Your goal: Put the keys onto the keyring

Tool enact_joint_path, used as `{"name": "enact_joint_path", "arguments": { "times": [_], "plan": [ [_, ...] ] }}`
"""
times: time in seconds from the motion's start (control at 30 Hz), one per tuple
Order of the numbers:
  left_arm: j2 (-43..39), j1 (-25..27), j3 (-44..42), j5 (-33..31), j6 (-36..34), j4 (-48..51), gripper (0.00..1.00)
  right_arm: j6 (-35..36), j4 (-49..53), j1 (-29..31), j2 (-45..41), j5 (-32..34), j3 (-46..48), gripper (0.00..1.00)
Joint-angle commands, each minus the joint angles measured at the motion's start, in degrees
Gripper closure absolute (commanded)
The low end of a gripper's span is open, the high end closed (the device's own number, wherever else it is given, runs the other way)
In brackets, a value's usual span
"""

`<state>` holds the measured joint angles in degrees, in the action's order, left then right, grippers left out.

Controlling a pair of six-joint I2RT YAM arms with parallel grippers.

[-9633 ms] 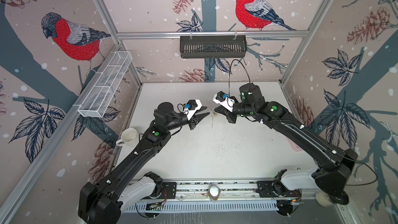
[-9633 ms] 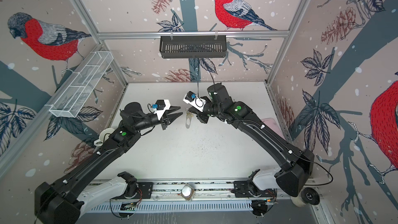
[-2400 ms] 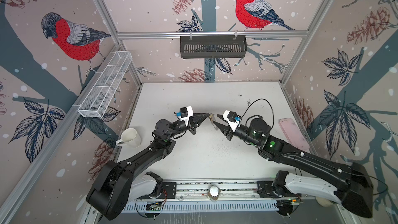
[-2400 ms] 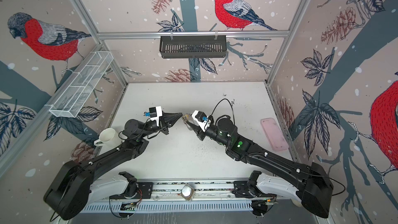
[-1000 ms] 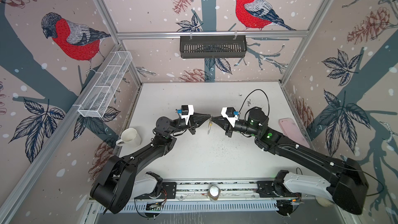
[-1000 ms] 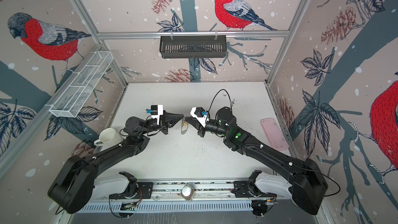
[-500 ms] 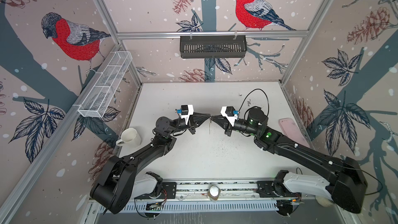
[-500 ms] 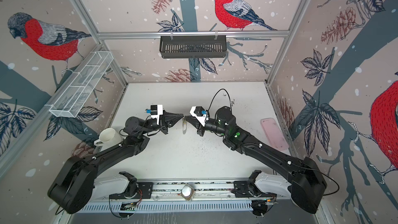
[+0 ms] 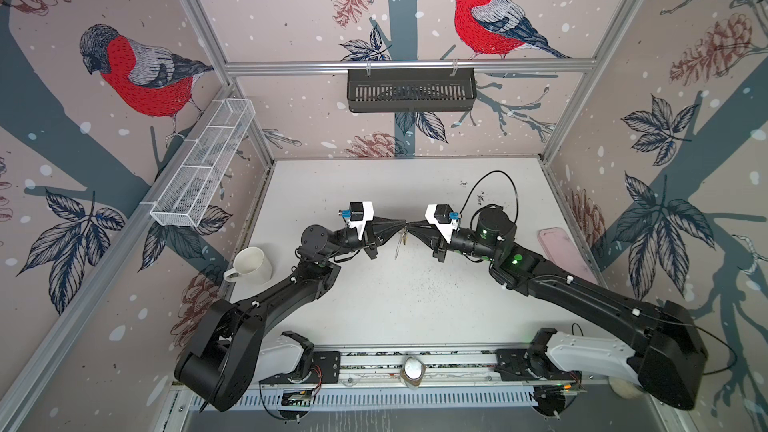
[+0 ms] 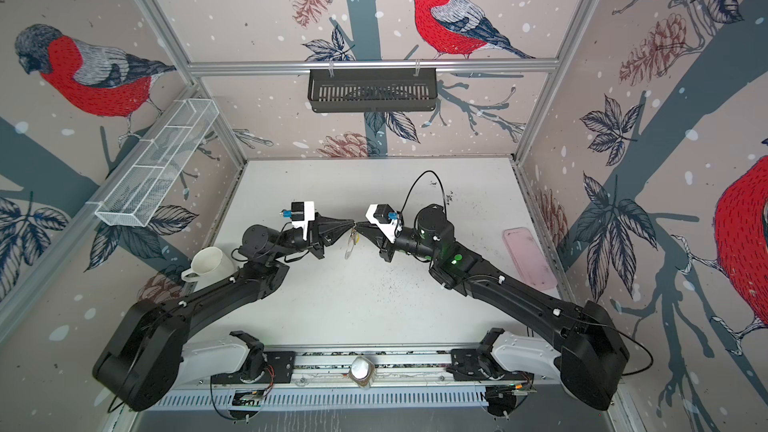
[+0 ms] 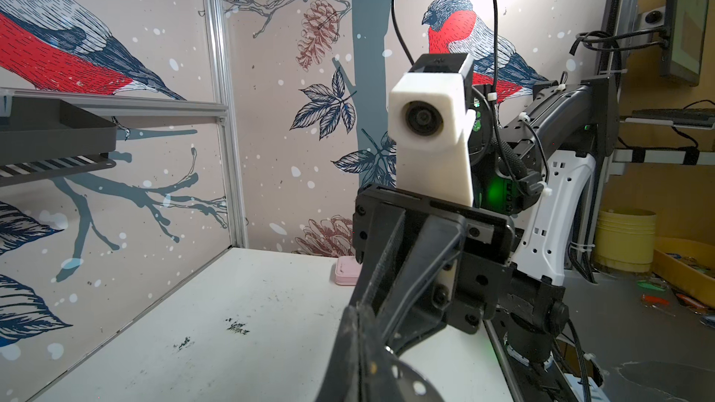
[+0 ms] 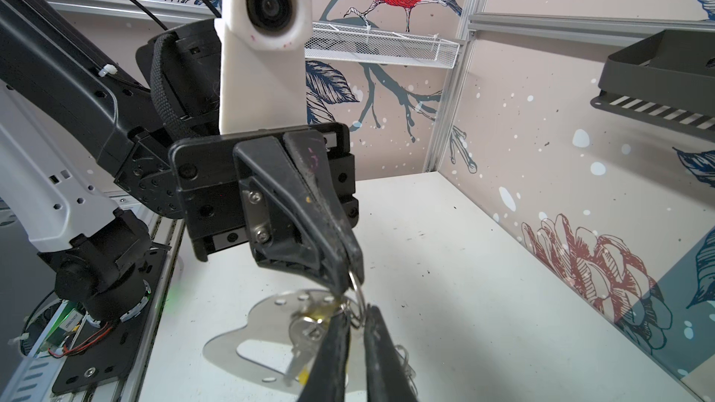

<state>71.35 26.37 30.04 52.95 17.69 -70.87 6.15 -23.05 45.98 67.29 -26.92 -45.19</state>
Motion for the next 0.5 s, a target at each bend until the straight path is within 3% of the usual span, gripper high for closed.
{"name": "enact_joint_path", "arguments": {
  "times": [0.0, 0.47],
  "plan": [
    [0.2, -0.1, 0.2, 2.9, 0.9, -2.7, 1.0, -0.4, -4.3, 0.0, 0.1, 0.0, -0.6, 0.87],
    [2.6, -0.1, 1.3, 5.8, 2.5, -3.0, 1.0, -0.4, -4.6, -0.1, 0.2, 0.0, -0.8, 0.95]
  ]
}}
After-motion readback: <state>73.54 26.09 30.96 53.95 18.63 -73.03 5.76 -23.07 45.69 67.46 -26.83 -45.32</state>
